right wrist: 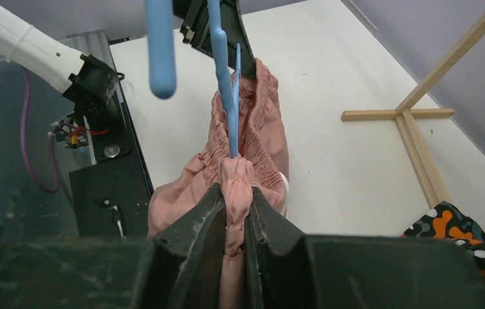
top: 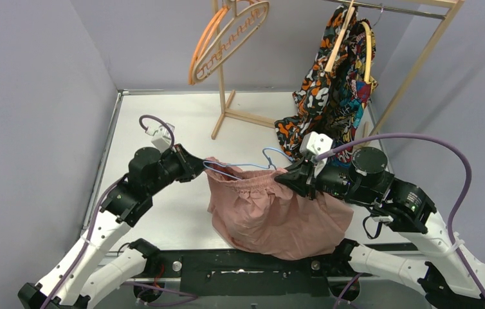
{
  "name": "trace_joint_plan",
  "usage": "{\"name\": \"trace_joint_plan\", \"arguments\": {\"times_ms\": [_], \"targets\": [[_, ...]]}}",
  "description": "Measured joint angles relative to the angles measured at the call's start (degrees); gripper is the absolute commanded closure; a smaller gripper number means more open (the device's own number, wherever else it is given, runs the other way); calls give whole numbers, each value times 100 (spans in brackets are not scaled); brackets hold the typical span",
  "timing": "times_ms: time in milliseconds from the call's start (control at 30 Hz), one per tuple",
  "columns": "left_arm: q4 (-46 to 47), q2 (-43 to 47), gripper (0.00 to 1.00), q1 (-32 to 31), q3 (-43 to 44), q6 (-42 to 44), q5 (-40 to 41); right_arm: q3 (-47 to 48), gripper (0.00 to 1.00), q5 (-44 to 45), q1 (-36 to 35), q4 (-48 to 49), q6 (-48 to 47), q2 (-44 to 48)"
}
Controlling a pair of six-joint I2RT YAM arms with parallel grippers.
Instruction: Place the shorts on the hanger
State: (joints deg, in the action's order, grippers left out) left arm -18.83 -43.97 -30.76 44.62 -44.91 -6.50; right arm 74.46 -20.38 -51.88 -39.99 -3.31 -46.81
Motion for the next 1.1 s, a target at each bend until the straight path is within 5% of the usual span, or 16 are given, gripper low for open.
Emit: {"name": "trace_joint_plan", "arguments": {"times_ms": [733, 1100], "targets": [[-2354, -859, 100, 216, 3073, 1156, 546, 870, 100, 514, -2, -398, -592, -1158], [-1797, -743, 99, 238, 3362, 756, -966, 590, 100, 627, -35, 1019, -170, -1733]]}}
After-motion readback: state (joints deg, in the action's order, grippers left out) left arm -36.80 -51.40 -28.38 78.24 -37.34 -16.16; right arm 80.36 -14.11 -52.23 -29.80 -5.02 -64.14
